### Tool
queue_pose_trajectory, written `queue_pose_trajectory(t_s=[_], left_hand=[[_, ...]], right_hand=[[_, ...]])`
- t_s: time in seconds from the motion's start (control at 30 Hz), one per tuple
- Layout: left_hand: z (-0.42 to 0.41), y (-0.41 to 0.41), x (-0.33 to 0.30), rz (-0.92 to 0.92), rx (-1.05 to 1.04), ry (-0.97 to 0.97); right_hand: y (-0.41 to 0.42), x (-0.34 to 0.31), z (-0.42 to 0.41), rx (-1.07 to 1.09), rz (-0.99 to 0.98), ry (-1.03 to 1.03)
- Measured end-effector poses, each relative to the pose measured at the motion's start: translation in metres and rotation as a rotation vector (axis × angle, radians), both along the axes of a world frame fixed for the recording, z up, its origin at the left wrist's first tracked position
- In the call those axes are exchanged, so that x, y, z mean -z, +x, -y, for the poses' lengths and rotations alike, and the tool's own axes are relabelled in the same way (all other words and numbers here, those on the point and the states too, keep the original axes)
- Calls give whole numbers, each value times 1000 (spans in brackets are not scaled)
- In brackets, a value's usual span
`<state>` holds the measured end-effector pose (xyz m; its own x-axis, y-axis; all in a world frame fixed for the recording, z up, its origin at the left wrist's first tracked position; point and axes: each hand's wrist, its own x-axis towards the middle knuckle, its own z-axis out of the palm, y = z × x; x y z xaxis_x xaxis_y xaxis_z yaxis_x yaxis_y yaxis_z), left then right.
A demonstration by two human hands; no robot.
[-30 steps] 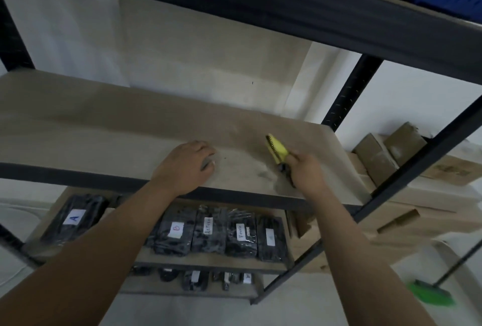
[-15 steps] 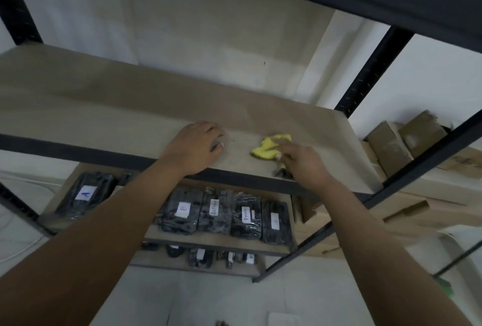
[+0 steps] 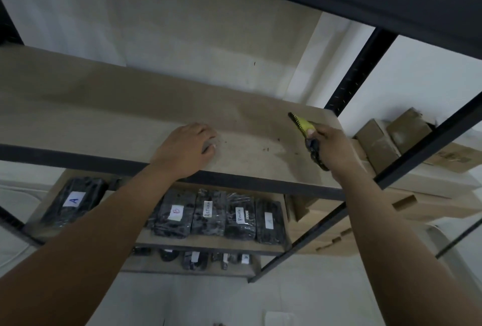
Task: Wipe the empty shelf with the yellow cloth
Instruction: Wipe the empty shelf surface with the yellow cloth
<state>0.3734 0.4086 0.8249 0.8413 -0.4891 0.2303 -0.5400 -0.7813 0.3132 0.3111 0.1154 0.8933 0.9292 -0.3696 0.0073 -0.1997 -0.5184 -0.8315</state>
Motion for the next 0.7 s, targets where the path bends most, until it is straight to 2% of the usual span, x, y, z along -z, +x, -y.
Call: queue_pose_trajectory(t_s=[0.03, 0.1, 0.17, 0.23, 0.37, 0.47, 0.5, 0.53, 0.57, 0.63, 0.7], left_hand=[[0, 0, 0, 1, -2, 0], [1, 1, 0, 7, -8, -5], [1, 2, 0, 11, -13, -12], [2, 2, 0, 8, -19, -14], [2, 3, 0, -1, -31, -11], [3, 2, -1, 7, -39, -28], [3, 1, -1, 7, -40, -30], [3, 1, -1, 7, -38, -31], [3, 1, 0, 5, -38, -30], [3, 0, -1, 3, -44, -25], [4, -1, -1, 12, -52, -27]], right_hand=[[7, 4, 2, 21, -45, -202], [17, 14, -5, -24, -260, -642], [19, 26, -26, -65, -329, -804], [10, 34, -52, -101, -226, -754], [-28, 37, -85, -485, 57, -584], [-39, 21, -69, -542, 26, -58], [-37, 16, -55, -470, 18, 82], [-34, 12, -38, -349, 12, 138], [-29, 11, -17, -201, -8, 82], [-14, 14, 26, 44, 1, -258], [2, 23, 60, 79, -36, -552]])
